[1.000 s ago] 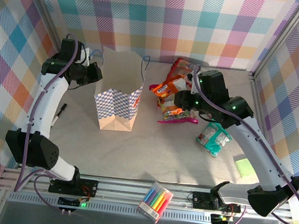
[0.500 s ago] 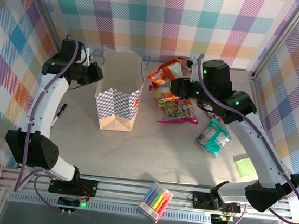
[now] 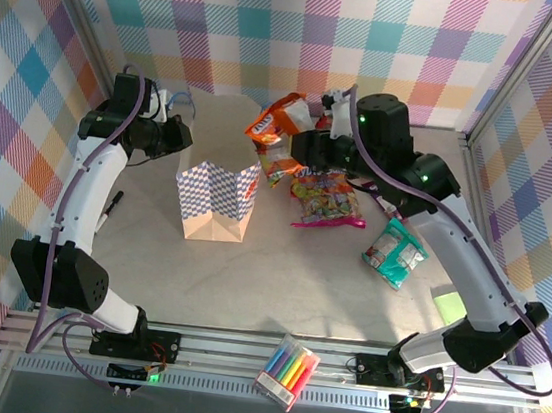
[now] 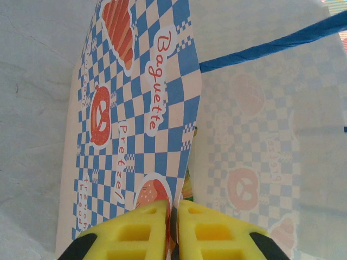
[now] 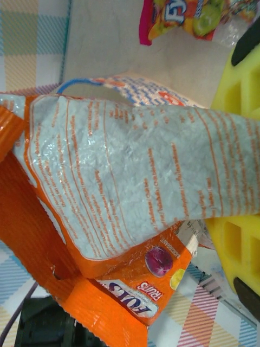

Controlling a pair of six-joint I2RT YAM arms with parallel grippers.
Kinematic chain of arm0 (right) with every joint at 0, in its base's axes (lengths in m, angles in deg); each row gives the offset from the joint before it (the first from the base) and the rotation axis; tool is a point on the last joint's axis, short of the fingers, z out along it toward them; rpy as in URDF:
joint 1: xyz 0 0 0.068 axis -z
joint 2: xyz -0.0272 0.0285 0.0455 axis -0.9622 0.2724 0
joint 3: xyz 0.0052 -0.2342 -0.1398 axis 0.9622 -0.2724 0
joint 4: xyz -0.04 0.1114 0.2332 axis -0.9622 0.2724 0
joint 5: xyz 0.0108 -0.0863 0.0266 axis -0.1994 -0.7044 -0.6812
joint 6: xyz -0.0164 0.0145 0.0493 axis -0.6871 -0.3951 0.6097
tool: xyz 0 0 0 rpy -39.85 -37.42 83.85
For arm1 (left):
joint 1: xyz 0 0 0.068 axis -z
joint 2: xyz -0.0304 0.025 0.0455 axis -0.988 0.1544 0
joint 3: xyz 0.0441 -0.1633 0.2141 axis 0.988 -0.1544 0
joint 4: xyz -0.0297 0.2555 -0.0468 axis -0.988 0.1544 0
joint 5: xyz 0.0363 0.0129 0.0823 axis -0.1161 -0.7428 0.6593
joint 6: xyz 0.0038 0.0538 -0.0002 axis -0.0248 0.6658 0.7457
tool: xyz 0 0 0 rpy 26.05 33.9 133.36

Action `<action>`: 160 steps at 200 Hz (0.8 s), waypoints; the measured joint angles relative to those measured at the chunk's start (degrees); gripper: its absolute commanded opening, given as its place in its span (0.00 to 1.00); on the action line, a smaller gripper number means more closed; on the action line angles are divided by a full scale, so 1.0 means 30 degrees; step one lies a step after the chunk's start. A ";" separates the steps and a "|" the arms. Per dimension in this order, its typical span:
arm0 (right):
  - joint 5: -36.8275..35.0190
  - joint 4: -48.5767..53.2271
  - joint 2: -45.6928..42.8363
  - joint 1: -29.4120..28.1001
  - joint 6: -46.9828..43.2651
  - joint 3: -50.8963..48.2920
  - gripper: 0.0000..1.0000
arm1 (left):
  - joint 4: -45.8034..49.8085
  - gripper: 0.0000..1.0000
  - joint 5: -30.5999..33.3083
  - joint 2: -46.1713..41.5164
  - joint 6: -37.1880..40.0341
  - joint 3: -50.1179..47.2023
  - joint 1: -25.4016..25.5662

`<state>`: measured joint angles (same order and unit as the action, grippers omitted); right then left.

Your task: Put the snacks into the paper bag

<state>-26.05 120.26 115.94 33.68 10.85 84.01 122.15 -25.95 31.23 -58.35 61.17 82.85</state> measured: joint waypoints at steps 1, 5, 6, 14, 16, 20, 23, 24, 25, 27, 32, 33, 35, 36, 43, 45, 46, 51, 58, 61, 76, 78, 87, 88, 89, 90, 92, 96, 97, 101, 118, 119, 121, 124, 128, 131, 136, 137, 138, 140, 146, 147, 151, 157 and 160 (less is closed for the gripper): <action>0.0007 0.0000 0.0015 -0.0015 0.0000 0.0029 0.29 | -0.0007 0.13 0.0000 0.0000 0.0000 -0.0007 0.0000; 0.0015 -0.0007 0.0153 -0.0095 0.0000 0.0197 0.29 | -0.0022 0.13 -0.0044 0.0000 -0.0007 -0.0022 0.0000; 0.0007 -0.0007 0.0168 -0.0109 0.0000 0.0226 0.29 | -0.0022 0.13 -0.0051 0.0000 -0.0007 -0.0029 0.0000; 0.0007 -0.0022 0.0430 -0.0262 0.0000 0.0554 0.29 | -0.0117 0.13 -0.0131 -0.0015 -0.0007 -0.0109 0.0000; 0.0007 -0.0036 0.0510 -0.0291 0.0000 0.0634 0.28 | -0.0153 0.13 -0.0138 -0.0029 -0.0007 -0.0138 0.0000; 0.0000 -0.0044 0.0663 -0.0372 0.0000 0.0823 0.28 | -0.0219 0.13 -0.0175 -0.0029 -0.0015 -0.0182 0.0000; 0.0000 -0.0058 0.0780 -0.0423 0.0000 0.0933 0.28 | -0.0277 0.13 -0.0211 -0.0044 -0.0015 -0.0219 0.0000; 0.0000 -0.0058 0.0809 -0.0437 0.0000 0.0962 0.28 | -0.0299 0.13 -0.0211 -0.0044 -0.0015 -0.0226 -0.0007; 0.0000 -0.0058 0.0838 -0.0452 0.0000 0.0998 0.28 | -0.0306 0.13 -0.0219 -0.0044 -0.0015 -0.0233 -0.0007; -0.0007 -0.0066 0.0911 -0.0488 0.0000 0.1078 0.28 | -0.0350 0.13 -0.0226 -0.0051 -0.0022 -0.0255 -0.0007; -0.0051 -0.0073 0.1107 -0.0597 0.0000 0.1260 0.28 | -0.0393 0.13 -0.0270 -0.0058 -0.0058 -0.0291 -0.0007; -0.0058 -0.0073 0.1129 -0.0612 0.0000 0.1282 0.28 | -0.0408 0.13 -0.0277 -0.0058 -0.0066 -0.0299 -0.0007; -0.0095 -0.0087 0.1195 -0.0656 0.0000 0.1348 0.28 | -0.0423 0.13 -0.0284 -0.0066 -0.0066 -0.0313 -0.0007; -0.0117 -0.0087 0.1224 -0.0670 -0.0007 0.1377 0.28 | -0.0437 0.13 -0.0291 -0.0066 -0.0066 -0.0335 -0.0007; -0.0240 -0.0087 0.1472 -0.0816 -0.0007 0.1581 0.27 | -0.0495 0.13 -0.0321 -0.0102 -0.0066 -0.0415 -0.0007; -0.0299 -0.0073 0.1530 -0.0882 -0.0007 0.1654 0.27 | -0.0503 0.13 -0.0350 -0.0109 -0.0066 -0.0437 -0.0015; -0.0313 -0.0066 0.1552 -0.0896 -0.0007 0.1676 0.27 | -0.0503 0.13 -0.0350 -0.0117 -0.0066 -0.0444 -0.0015; -0.0430 -0.0051 0.1741 -0.1020 -0.0015 0.1836 0.27 | -0.0561 0.13 -0.0364 -0.0138 -0.0073 -0.0503 -0.0015; -0.0612 -0.0044 0.1974 -0.1166 -0.0044 0.2076 0.27 | -0.0590 0.13 -0.0379 -0.0168 -0.0066 -0.0517 -0.0015; -0.0692 -0.0044 0.2062 -0.1209 -0.0066 0.2171 0.27 | -0.0619 0.13 -0.0393 -0.0168 -0.0073 -0.0525 -0.0015; -0.1020 -0.0066 0.2506 -0.1523 -0.0066 0.2645 0.27 | -0.0736 0.13 -0.0423 -0.0226 -0.0073 -0.0561 -0.0015; -0.1042 -0.0073 0.2565 -0.1552 -0.0058 0.2696 0.27 | -0.0758 0.13 -0.0423 -0.0233 -0.0073 -0.0583 -0.0022; -0.1151 -0.0124 0.2732 -0.1676 0.0015 0.2863 0.27 | -0.0780 0.13 -0.0423 -0.0277 -0.0073 -0.0641 -0.0022; -0.1166 -0.0138 0.2754 -0.1698 0.0015 0.2885 0.27 | -0.0780 0.13 -0.0423 -0.0284 -0.0073 -0.0648 -0.0022; -0.1173 -0.0146 0.2769 -0.1705 0.0022 0.2900 0.27 | -0.0787 0.13 -0.0423 -0.0291 -0.0073 -0.0656 -0.0022; -0.1180 -0.0146 0.2798 -0.1719 0.0044 0.2936 0.27 | -0.0787 0.13 -0.0423 -0.0299 -0.0073 -0.0656 -0.0022; -0.1180 -0.0146 0.2834 -0.1734 0.0087 0.2973 0.27 | -0.0801 0.13 -0.0423 -0.0306 -0.0073 -0.0670 -0.0029; -0.1209 -0.0175 0.2922 -0.1763 0.0131 0.3075 0.27 | -0.0831 0.13 -0.0423 -0.0321 -0.0073 -0.0699 -0.0044; -0.1209 -0.0182 0.2943 -0.1763 0.0153 0.3089 0.27 | -0.0845 0.13 -0.0423 -0.0335 -0.0073 -0.0714 -0.0044; -0.1231 -0.0233 0.3024 -0.1778 0.0182 0.3206 0.27 | -0.0867 0.13 -0.0423 -0.0357 -0.0073 -0.0743 -0.0051; -0.1297 -0.0474 0.3526 -0.1902 0.0532 0.3818 0.27 | -0.0874 0.13 -0.0437 -0.0459 -0.0080 -0.0852 -0.0095; -0.1297 -0.0488 0.3548 -0.1902 0.0554 0.3847 0.27 | -0.0874 0.13 -0.0437 -0.0466 -0.0080 -0.0860 -0.0095; -0.1319 -0.0503 0.3614 -0.1902 0.0583 0.3934 0.27 | -0.0874 0.13 -0.0430 -0.0466 -0.0080 -0.0867 -0.0095; -0.1326 -0.0546 0.3723 -0.1916 0.0648 0.4065 0.27 | -0.0874 0.14 -0.0437 -0.0481 -0.0080 -0.0874 -0.0109; -0.1362 -0.0583 0.3825 -0.1931 0.0685 0.4189 0.27 | -0.0874 0.13 -0.0437 -0.0495 -0.0080 -0.0882 -0.0124; -0.1370 -0.0597 0.3927 -0.1945 0.0750 0.4299 0.27 | -0.0874 0.13 -0.0444 -0.0510 -0.0080 -0.0882 -0.0131; -0.1392 -0.0663 0.4044 -0.1960 0.0823 0.4444 0.27 | -0.0874 0.13 -0.0444 -0.0525 -0.0080 -0.0896 -0.0146; -0.1384 -0.0678 0.4087 -0.1974 0.0860 0.4488 0.27 | -0.0874 0.13 -0.0444 -0.0532 -0.0080 -0.0896 -0.0146; -0.1377 -0.0678 0.4109 -0.1982 0.0896 0.4503 0.27 | -0.0874 0.13 -0.0437 -0.0532 -0.0087 -0.0896 -0.0146; -0.1384 -0.0685 0.4167 -0.2004 0.0947 0.4575 0.27 | -0.0874 0.14 -0.0437 -0.0532 -0.0080 -0.0903 -0.0146; -0.1399 -0.0714 0.4320 -0.2011 0.1035 0.4750 0.27 | -0.0874 0.13 -0.0459 -0.0539 -0.0080 -0.0918 -0.0168; -0.1406 -0.0714 0.4335 -0.2018 0.1049 0.4779 0.27 | -0.0874 0.13 -0.0459 -0.0539 -0.0087 -0.0918 -0.0168; -0.1435 -0.0707 0.4459 -0.2033 0.1100 0.4918 0.27 | -0.0874 0.13 -0.0481 -0.0539 -0.0080 -0.0925 -0.0168; -0.1515 -0.0714 0.4634 -0.2084 0.1173 0.5129 0.27 | -0.0882 0.13 -0.0495 -0.0539 -0.0087 -0.0954 -0.0175; -0.1530 -0.0721 0.4721 -0.2113 0.1188 0.5224 0.27 | -0.0889 0.13 -0.0503 -0.0539 -0.0080 -0.0969 -0.0182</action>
<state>-30.64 118.09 130.10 27.34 14.41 99.68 119.49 -27.46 29.61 -58.59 58.26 82.31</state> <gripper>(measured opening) 0.276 0.134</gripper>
